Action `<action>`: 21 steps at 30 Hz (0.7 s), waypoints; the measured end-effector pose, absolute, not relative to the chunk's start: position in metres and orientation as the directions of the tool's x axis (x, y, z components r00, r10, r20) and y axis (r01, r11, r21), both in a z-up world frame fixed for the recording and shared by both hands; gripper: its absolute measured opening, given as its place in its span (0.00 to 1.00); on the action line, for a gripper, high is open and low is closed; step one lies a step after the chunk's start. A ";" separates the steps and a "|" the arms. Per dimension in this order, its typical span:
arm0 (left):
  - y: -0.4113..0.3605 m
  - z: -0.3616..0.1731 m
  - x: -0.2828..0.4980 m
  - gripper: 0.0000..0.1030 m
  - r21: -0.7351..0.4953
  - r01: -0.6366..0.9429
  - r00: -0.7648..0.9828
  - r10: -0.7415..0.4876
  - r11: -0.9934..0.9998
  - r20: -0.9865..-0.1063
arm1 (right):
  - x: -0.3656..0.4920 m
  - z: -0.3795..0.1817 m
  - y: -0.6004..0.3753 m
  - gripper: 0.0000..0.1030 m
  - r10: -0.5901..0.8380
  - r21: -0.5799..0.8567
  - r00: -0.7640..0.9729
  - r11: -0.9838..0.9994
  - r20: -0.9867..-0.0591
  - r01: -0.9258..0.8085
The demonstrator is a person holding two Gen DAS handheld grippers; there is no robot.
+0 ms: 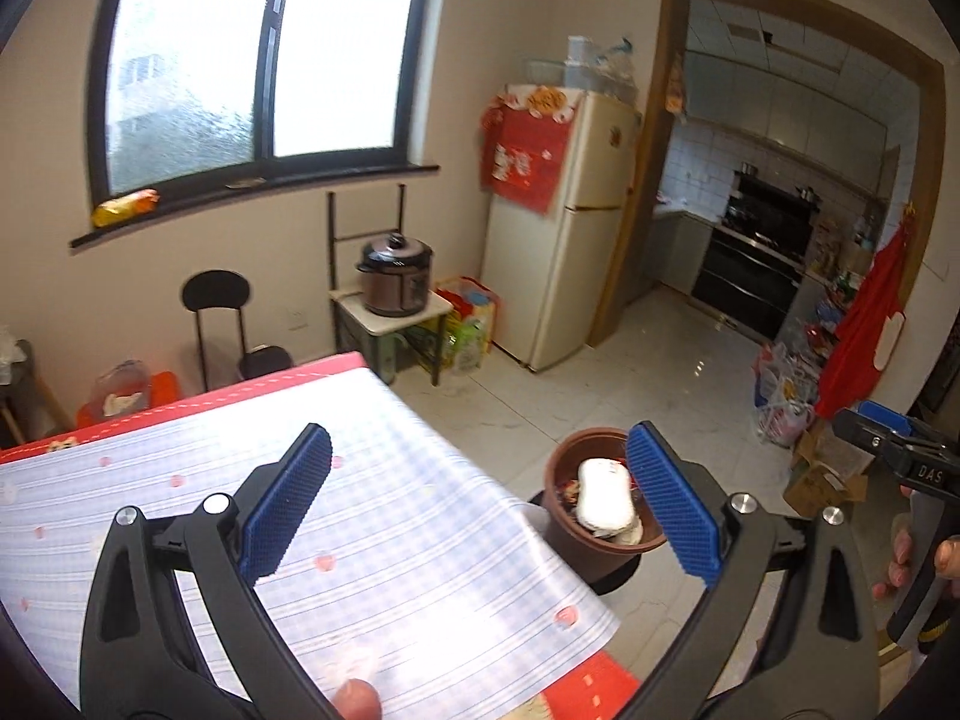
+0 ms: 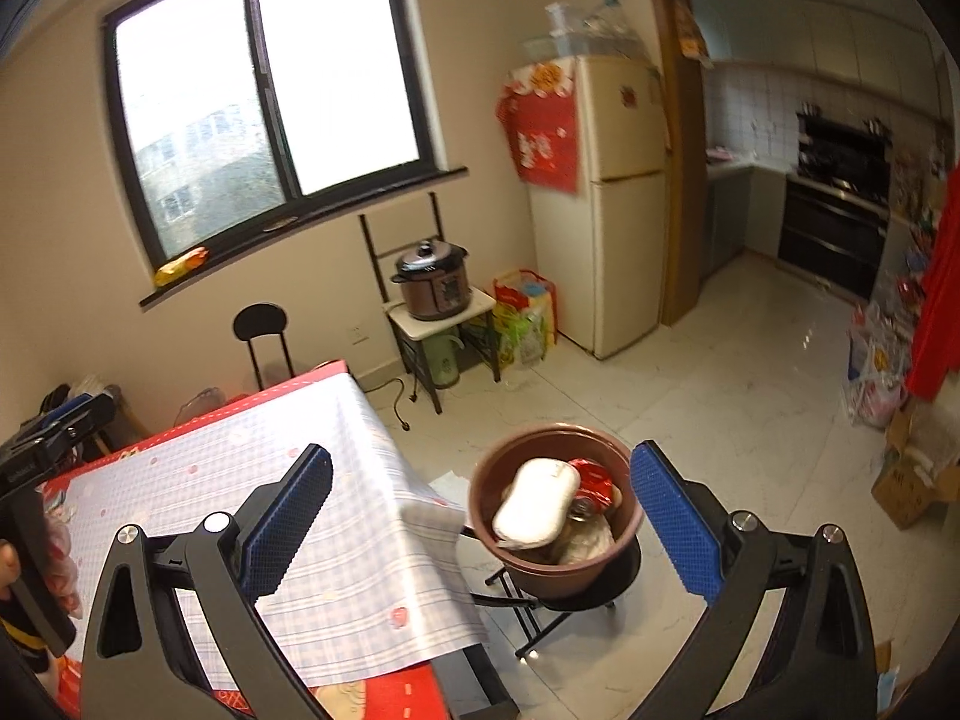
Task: Collect trash
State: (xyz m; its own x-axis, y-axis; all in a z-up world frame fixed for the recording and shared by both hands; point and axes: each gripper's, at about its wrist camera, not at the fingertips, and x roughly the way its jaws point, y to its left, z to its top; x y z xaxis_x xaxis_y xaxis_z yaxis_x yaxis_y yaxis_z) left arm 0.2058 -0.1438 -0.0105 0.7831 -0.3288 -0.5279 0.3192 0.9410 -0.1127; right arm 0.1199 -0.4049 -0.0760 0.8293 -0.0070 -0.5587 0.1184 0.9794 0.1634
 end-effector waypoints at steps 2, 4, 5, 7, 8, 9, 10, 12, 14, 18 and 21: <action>-0.124 -0.003 0.192 0.94 -0.097 0.288 0.803 -0.296 0.953 -0.518 | 0.117 -0.069 -0.389 0.95 -0.002 0.148 0.835 0.984 -0.550 0.100; -0.110 0.004 0.178 0.94 -0.089 0.260 0.821 -0.268 0.962 -0.504 | 0.113 -0.062 -0.373 0.95 0.005 0.130 0.841 0.989 -0.541 0.078; -0.103 0.007 0.171 0.94 -0.085 0.243 0.830 -0.252 0.966 -0.497 | 0.111 -0.059 -0.364 0.95 0.006 0.114 0.845 0.991 -0.535 0.065; -0.085 0.011 0.160 0.94 -0.081 0.218 0.845 -0.230 0.973 -0.484 | 0.109 -0.053 -0.348 0.95 0.005 0.090 0.851 0.995 -0.525 0.049; -0.077 0.013 0.154 0.94 -0.078 0.207 0.850 -0.219 0.975 -0.479 | 0.107 -0.050 -0.341 0.95 0.006 0.079 0.854 0.996 -0.521 0.041; -0.069 0.015 0.148 0.94 -0.074 0.194 0.856 -0.205 0.978 -0.475 | 0.106 -0.048 -0.334 0.95 0.010 0.070 0.855 0.997 -0.518 0.031; -0.063 0.017 0.143 0.94 -0.069 0.183 0.861 -0.194 0.981 -0.471 | 0.105 -0.046 -0.328 0.95 0.014 0.064 0.857 0.998 -0.515 0.021; -0.051 0.020 0.133 0.94 -0.058 0.163 0.870 -0.171 0.985 -0.463 | 0.105 -0.042 -0.318 0.95 0.020 0.052 0.859 0.999 -0.511 0.007; -0.039 0.023 0.124 0.94 -0.051 0.142 0.878 -0.149 0.989 -0.454 | 0.104 -0.039 -0.309 0.95 0.026 0.044 0.862 0.999 -0.507 -0.004; -0.016 0.026 0.117 0.94 -0.060 0.110 0.886 -0.125 0.992 -0.447 | 0.106 -0.037 -0.295 0.95 0.040 0.037 0.864 0.999 -0.503 -0.024; -0.003 0.026 0.113 0.94 -0.070 0.097 0.885 -0.118 0.993 -0.450 | 0.108 -0.036 -0.287 0.95 0.039 0.027 0.864 0.999 -0.502 -0.030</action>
State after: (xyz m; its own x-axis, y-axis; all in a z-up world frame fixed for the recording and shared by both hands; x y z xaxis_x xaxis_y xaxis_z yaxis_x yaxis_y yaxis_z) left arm 0.1129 -0.0031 0.0260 0.8853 -0.1182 -0.4498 0.0968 0.9928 -0.0704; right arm 0.1084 -0.2871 -0.0359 0.8638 0.0391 -0.5023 -0.0295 0.9992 0.0271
